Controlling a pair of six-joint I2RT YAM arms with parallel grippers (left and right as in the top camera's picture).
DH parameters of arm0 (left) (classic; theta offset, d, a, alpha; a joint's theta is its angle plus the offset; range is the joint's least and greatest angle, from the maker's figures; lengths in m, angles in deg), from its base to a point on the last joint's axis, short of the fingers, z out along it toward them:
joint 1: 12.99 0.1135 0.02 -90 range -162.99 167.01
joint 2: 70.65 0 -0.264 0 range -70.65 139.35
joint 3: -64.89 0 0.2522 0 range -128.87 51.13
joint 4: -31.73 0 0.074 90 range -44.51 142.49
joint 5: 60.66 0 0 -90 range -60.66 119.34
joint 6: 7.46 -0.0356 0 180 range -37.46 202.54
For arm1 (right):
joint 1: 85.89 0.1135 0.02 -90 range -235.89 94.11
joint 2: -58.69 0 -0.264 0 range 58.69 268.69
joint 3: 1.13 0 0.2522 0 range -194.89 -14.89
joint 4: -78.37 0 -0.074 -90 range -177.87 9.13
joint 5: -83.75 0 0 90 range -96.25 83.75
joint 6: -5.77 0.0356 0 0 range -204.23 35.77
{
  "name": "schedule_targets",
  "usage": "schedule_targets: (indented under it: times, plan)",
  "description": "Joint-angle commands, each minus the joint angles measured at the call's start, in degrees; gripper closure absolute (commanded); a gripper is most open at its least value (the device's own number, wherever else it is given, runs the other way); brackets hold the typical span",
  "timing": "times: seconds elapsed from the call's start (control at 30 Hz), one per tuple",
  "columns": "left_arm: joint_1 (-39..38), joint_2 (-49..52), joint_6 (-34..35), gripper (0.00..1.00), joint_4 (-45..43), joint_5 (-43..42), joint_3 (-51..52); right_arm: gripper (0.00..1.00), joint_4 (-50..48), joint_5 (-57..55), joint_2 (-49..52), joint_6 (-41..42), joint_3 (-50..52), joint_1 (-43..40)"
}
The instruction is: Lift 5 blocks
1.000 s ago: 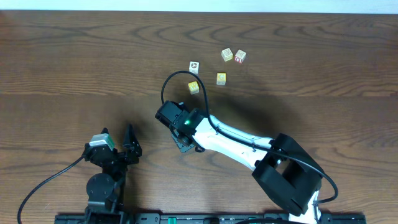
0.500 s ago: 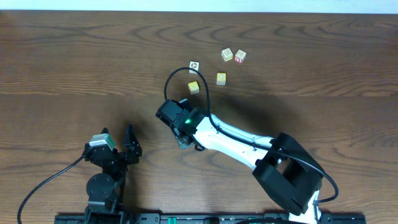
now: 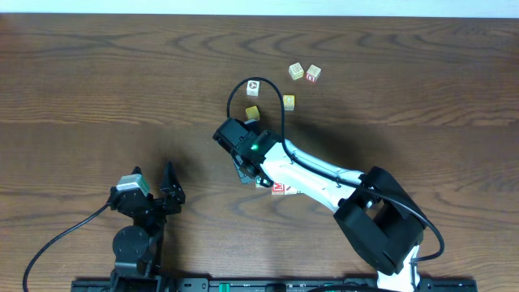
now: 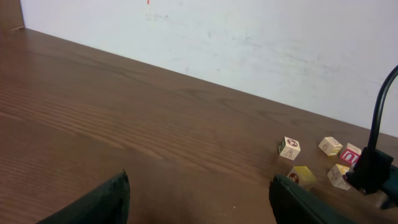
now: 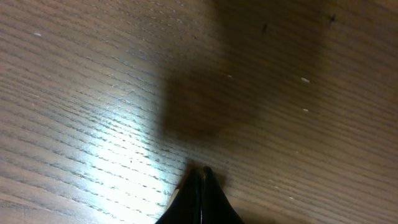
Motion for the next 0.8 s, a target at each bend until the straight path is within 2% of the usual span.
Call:
schedule_targets:
  times: [0.0, 0.77]
  plan:
    - [-0.04, -0.04, -0.11, 0.28, 2.38, 0.94, 1.01, 0.99, 0.11, -0.04, 0.09, 0.83, 0.33, -0.02]
    - [-0.04, -0.04, -0.11, 0.28, 2.38, 0.94, 1.01, 0.99, 3.78, 1.88, 0.09, 2.34, 0.33, 0.76]
